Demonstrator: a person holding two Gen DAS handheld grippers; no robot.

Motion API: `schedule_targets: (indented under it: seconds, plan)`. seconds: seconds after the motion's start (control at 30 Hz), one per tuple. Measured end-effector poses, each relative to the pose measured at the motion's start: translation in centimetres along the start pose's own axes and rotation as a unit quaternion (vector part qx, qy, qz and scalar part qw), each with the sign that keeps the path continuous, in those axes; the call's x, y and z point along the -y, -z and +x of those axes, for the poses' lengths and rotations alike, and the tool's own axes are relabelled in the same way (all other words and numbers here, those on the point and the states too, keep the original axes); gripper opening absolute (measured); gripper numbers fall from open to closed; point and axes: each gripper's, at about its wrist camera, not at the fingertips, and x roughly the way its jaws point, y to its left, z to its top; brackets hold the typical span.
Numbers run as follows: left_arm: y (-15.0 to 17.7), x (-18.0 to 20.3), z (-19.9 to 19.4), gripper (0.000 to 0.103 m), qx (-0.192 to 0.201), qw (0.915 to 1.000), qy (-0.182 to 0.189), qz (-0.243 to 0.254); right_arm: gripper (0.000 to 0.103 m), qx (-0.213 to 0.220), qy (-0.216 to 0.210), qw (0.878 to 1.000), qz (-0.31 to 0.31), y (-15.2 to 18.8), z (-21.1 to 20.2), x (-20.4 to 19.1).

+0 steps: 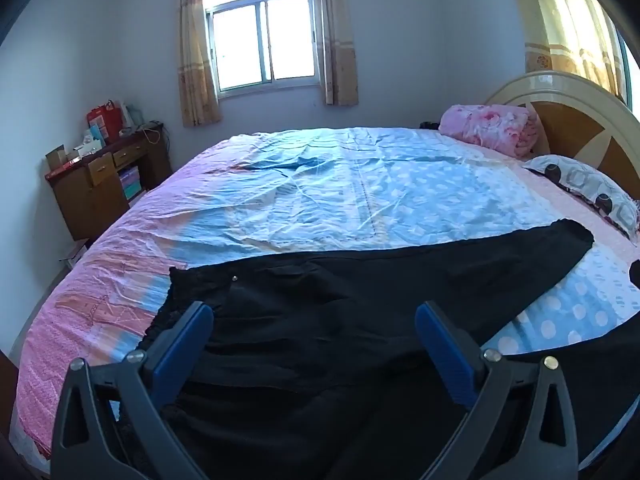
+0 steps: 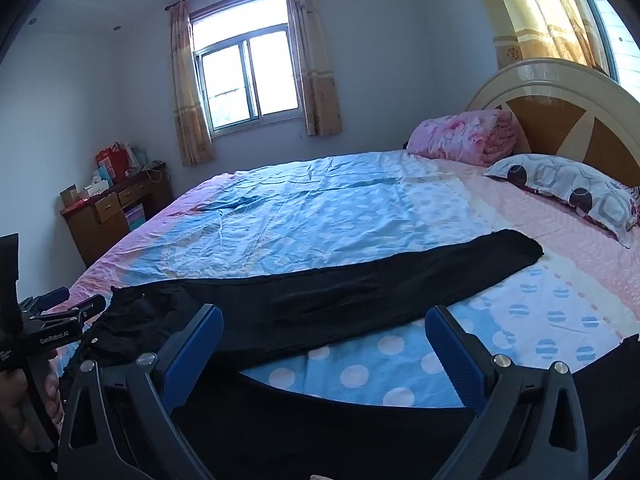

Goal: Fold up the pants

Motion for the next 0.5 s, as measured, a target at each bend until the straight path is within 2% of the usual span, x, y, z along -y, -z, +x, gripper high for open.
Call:
schedule_targets:
  seconds: [0.5]
  plan:
    - [0.27, -0.07, -0.07, 0.103, -0.001, 1.0000, -0.002, -0.003, 0.102, 0.000, -0.006, 1.000, 0.008, 0.26, 0.38, 0.05]
